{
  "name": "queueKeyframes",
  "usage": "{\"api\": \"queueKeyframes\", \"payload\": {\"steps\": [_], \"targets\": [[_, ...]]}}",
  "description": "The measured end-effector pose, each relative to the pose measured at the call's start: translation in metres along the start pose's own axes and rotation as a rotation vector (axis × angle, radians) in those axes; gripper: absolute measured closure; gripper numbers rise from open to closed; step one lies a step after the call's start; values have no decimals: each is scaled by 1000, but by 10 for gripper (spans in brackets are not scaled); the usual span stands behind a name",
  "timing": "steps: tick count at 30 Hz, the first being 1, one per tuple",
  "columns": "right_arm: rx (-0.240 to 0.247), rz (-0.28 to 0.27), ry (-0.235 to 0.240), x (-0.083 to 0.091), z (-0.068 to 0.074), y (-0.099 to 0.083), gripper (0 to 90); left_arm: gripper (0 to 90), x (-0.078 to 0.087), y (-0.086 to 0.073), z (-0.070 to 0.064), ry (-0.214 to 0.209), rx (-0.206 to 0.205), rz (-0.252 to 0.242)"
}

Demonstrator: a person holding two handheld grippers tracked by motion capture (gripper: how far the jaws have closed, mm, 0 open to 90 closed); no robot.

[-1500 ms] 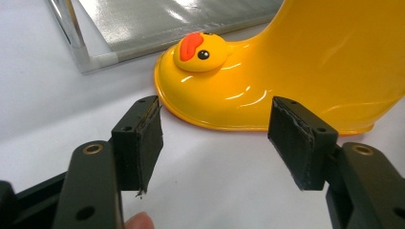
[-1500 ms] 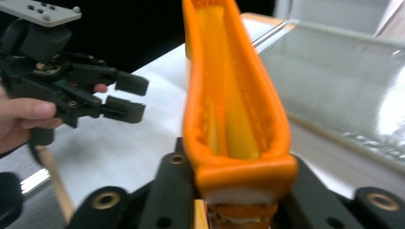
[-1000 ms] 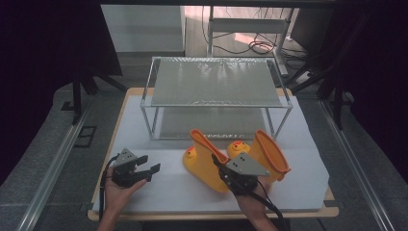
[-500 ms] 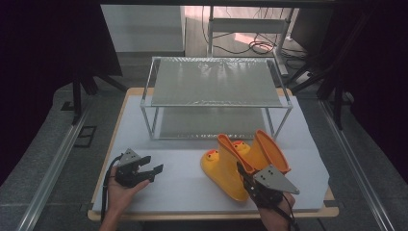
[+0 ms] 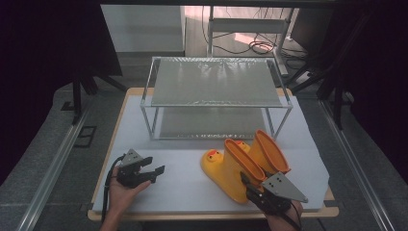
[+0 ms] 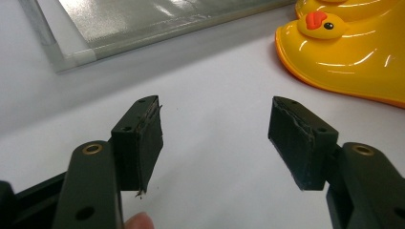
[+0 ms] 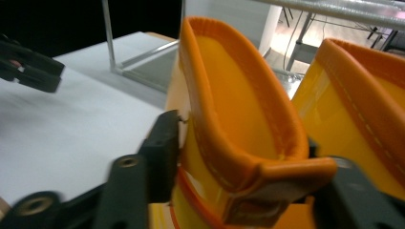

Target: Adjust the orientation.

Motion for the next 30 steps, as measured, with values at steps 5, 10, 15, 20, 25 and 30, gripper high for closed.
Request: {"api": "queueKeyframes", "payload": {"steps": [5,10,15,20,25,30], "targets": [[-2,-59,-22,17,-2,11,345,359,0,0,0,0,5,0],[-20,-117,3,39,-8,31,327,358,-2,-1,-2,-4,0,6],[-92,-141,89,57,-17,44,315,358,-5,-1,-5,-10,-7,13],[-161,-154,144,68,-34,50,312,358,-6,-1,-6,-12,-8,15],[-195,-118,159,71,-53,49,315,358,-8,-1,-8,-15,-11,19],[-205,-70,163,64,-65,46,319,358,-11,-1,-12,-21,-17,24]]}}
Point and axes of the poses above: each handheld gripper's, and its own axes: x roughly backward along the jaws, y roughly out of its top, z roughly to its left, the point moved 10 cm from there along -x, roughly forward along the jaws, and after that the axes turned 3 degrees about -x, right-handed, at the moved point
